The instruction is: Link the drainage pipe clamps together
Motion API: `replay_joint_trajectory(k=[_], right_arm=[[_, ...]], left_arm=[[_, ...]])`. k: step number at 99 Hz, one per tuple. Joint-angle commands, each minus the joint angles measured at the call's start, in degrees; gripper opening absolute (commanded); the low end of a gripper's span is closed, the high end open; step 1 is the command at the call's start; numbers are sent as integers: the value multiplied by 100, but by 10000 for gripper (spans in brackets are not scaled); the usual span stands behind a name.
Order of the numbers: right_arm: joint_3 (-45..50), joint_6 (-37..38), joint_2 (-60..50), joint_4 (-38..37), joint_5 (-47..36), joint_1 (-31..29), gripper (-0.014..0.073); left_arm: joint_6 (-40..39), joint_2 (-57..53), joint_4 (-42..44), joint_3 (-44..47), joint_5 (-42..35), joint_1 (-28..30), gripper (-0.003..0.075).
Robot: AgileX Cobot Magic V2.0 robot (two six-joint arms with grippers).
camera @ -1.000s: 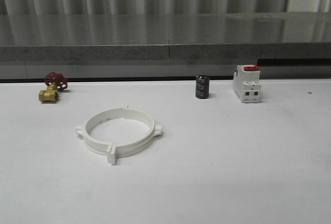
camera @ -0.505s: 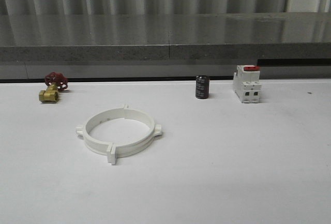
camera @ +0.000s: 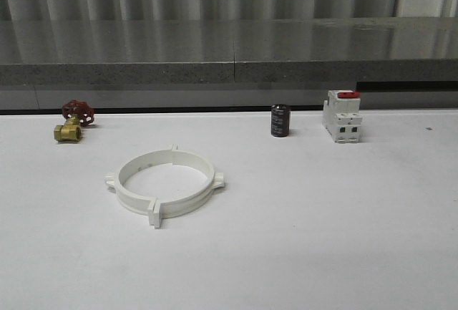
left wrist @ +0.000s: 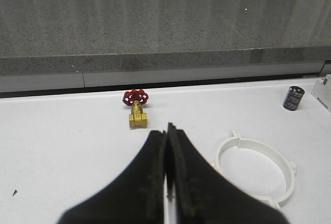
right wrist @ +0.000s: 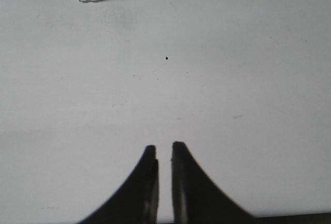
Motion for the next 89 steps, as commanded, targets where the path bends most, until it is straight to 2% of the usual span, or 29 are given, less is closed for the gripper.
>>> replay_joint_trajectory(k=[1, 72, 80, 89], right_arm=[[-145, -70, 18, -23, -322, -33, -65], [-145, -70, 18, -48, -332, -33, -68], [-115, -74, 18, -55, -530, -39, -68], [75, -74, -97, -53, -1156, -39, -68]], left_arm=[[-9, 11, 2, -153, -427, 12, -21], [-9, 11, 2, -153, -427, 12, -21], [-9, 11, 2, -153, -427, 12, -21], [-9, 11, 2, -153, -427, 12, -21]])
